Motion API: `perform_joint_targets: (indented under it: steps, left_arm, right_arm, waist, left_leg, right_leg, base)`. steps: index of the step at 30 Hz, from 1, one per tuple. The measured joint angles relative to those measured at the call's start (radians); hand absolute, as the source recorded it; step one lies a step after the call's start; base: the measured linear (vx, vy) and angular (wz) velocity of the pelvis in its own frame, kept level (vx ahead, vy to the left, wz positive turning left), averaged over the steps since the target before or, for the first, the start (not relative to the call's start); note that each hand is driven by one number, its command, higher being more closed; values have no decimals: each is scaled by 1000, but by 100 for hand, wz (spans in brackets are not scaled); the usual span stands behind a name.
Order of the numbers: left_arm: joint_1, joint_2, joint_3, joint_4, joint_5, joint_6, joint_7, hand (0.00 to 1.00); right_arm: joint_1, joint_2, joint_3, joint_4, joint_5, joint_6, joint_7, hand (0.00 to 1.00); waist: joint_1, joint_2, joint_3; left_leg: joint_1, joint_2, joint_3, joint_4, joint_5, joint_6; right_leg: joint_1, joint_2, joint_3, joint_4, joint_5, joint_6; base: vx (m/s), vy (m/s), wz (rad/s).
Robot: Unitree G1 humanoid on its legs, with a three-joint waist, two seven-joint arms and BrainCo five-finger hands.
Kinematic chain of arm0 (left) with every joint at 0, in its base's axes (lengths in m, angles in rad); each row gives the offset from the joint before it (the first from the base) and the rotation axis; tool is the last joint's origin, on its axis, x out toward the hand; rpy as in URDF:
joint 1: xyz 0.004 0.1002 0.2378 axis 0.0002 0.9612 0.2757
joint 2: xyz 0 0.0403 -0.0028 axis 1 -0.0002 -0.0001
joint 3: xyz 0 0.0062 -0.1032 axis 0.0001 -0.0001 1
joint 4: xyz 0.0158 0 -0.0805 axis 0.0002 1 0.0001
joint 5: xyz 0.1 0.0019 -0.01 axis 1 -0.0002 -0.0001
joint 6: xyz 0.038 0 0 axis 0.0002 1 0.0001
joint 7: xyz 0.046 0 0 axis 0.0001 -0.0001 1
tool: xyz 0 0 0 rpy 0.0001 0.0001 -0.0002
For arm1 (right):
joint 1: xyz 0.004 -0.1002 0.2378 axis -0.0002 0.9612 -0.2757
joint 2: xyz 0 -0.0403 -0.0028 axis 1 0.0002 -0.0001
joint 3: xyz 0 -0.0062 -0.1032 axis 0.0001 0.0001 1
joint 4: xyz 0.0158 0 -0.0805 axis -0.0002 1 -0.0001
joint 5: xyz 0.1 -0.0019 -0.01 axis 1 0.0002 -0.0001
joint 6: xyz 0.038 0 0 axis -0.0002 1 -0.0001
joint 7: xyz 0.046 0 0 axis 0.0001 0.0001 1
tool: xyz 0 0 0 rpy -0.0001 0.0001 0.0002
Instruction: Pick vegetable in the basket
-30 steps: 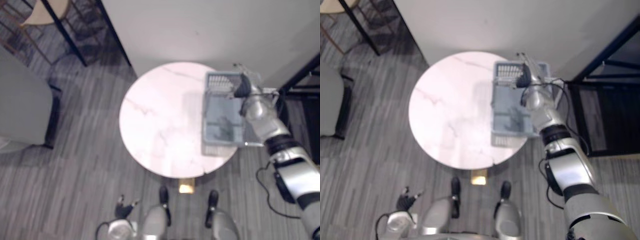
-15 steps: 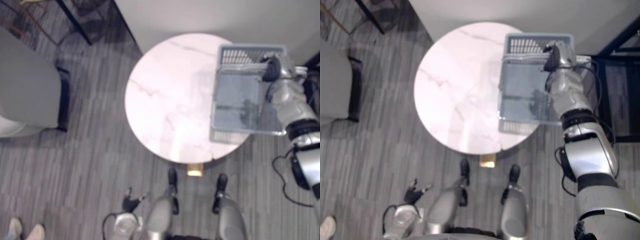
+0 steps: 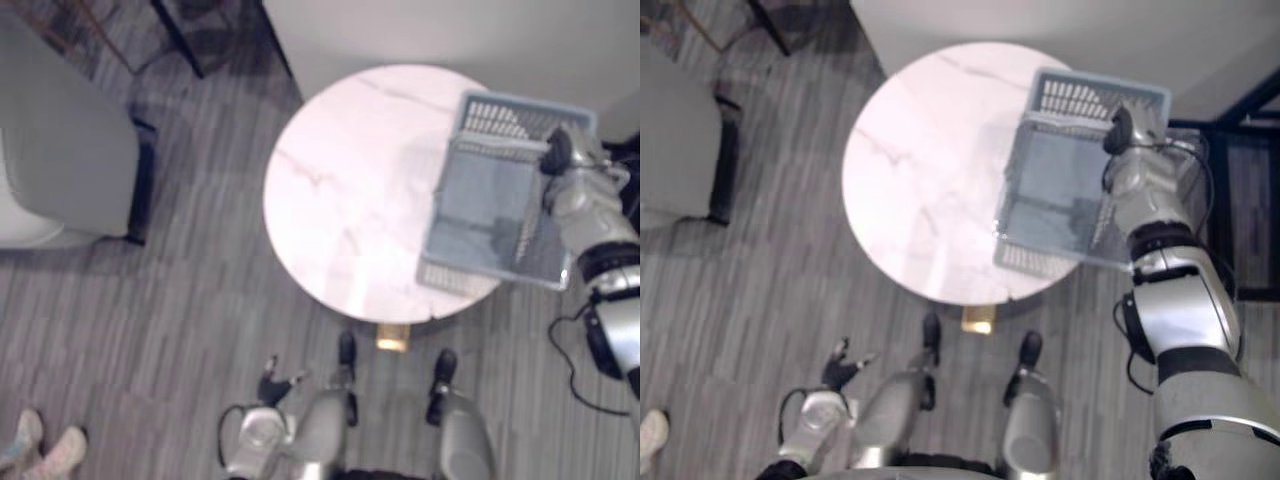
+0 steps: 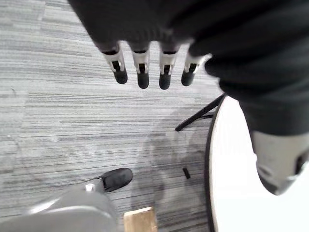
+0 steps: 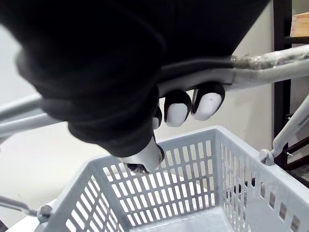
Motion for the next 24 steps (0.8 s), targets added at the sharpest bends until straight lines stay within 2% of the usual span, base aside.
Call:
perform_joint_targets:
  steps: [2,4,6,8,9,10,11,12,13,14,15,16,18,19,21,22,24]
  left_arm:
    - [-5,1,-13,-7,0,1,-16,0]
    - [-7,-2,-23,-9,27,2,-38,0]
    - [-5,0,-28,-8,43,11,-60,0]
    - [-1,8,-26,-3,76,32,-80,0]
    - [3,11,-24,-1,77,34,-83,0]
    - [12,19,-16,1,78,38,-83,0]
    - [-1,29,5,4,83,44,-83,0]
    - [-5,33,13,11,90,46,-82,0]
    - [-11,43,30,14,100,47,-81,0]
    - [-14,63,46,14,100,49,-81,0]
    - [-13,71,55,14,100,51,-81,0]
    - [-12,78,73,14,100,53,-80,0]
    - [-13,64,87,17,100,54,-81,0]
    - [-14,47,92,23,108,53,-83,0]
    - [-20,12,91,33,116,46,-83,0]
    - [-22,-1,90,44,117,45,-84,0]
    - [-34,-13,91,79,117,47,-84,0]
  right_arm:
    - [87,1,-56,-89,21,-1,0,100]
    - [218,14,-117,-237,50,-2,-4,100]
    - [376,65,-153,-386,88,-5,-3,100]
    - [525,133,-180,-500,109,-15,-3,100]
    - [565,154,-185,-533,113,-14,-3,100]
    - [648,175,-187,-590,115,-15,-3,100]
    - [706,205,-211,-622,116,-17,-3,100]
    - [739,221,-230,-638,117,-18,-5,100]
    - [789,244,-257,-647,117,-18,-8,100]
    - [831,268,-274,-647,122,-13,-10,100]
    - [849,280,-282,-647,125,-10,-10,100]
    - [881,305,-304,-648,127,-6,-11,100]
    - [936,328,-326,-660,137,-5,-10,100]
    - [980,343,-344,-674,156,-5,-10,100]
    - [1049,367,-374,-692,169,-5,-10,100]
    - [1079,388,-382,-692,179,-5,-10,100]
    - [1161,455,-403,-693,218,-5,-12,100]
  waist:
    - [-5,-8,-3]
    - [-26,-20,-9]
    - [-60,-55,-16]
    - [-72,-103,-39]
    - [-80,-116,-52]
    - [-95,-138,-80]
    - [-105,-155,-92]
    - [-106,-159,-98]
    - [-105,-177,-111]
    - [-105,-204,-128]
    - [-104,-213,-134]
    - [-100,-224,-142]
    - [-121,-207,-150]
    - [-139,-182,-164]
    - [-166,-157,-180]
    - [-175,-138,-194]
    - [-187,-129,-207]
  left_leg:
    - [20,-2,6,-2,1,1]
    - [29,-5,13,-2,2,2]
    - [55,0,59,-2,-3,-1]
    - [102,16,162,-2,-28,-8]
    - [114,23,196,-2,-35,-9]
    - [132,36,262,-2,-49,-14]
    - [165,62,348,-1,-66,-16]
    - [176,77,386,5,-74,-17]
    - [193,107,462,31,-97,-22]
    - [217,120,540,63,-122,-42]
    - [233,127,576,83,-136,-53]
    - [267,145,652,122,-155,-73]
    - [299,184,740,177,-169,-83]
    - [326,203,793,194,-175,-85]
    - [371,212,861,202,-202,-91]
    - [382,220,875,201,-219,-93]
    - [406,222,936,213,-233,-72]
  right_leg:
    - [12,-3,7,7,-6,4]
    - [19,-3,29,2,-7,5]
    - [18,7,77,-3,-2,12]
    - [10,36,167,-33,10,19]
    - [9,40,174,-45,12,18]
    - [-1,35,141,-64,2,1]
    - [1,8,9,-59,-15,-81]
    - [3,-11,-75,-49,-27,-106]
    - [-5,-70,-258,11,-47,-142]
    - [-6,-141,-420,82,-58,-162]
    - [1,-168,-486,113,-49,-177]
    - [-3,-191,-566,168,-18,-212]
    - [-19,-165,-577,204,-21,-216]
    - [-30,-138,-553,203,-27,-211]
    - [-39,-97,-503,194,-71,-165]
    - [-59,-73,-476,200,-76,-168]
    - [-106,-20,-404,200,-100,-153]
  base:
    - [-45,21,0]
    - [-43,26,-16]
    - [-21,11,-60]
    - [-10,-13,-126]
    - [-5,-14,-159]
    - [22,18,-178]
    - [59,50,-183]
    - [87,43,-199]
    - [88,27,-199]
    - [117,-14,-200]
    - [165,-44,-213]
    - [161,-89,-177]
    - [123,-168,-168]
    - [103,-165,-142]
    - [100,-104,-116]
    - [84,-86,-113]
    - [33,-57,-117]
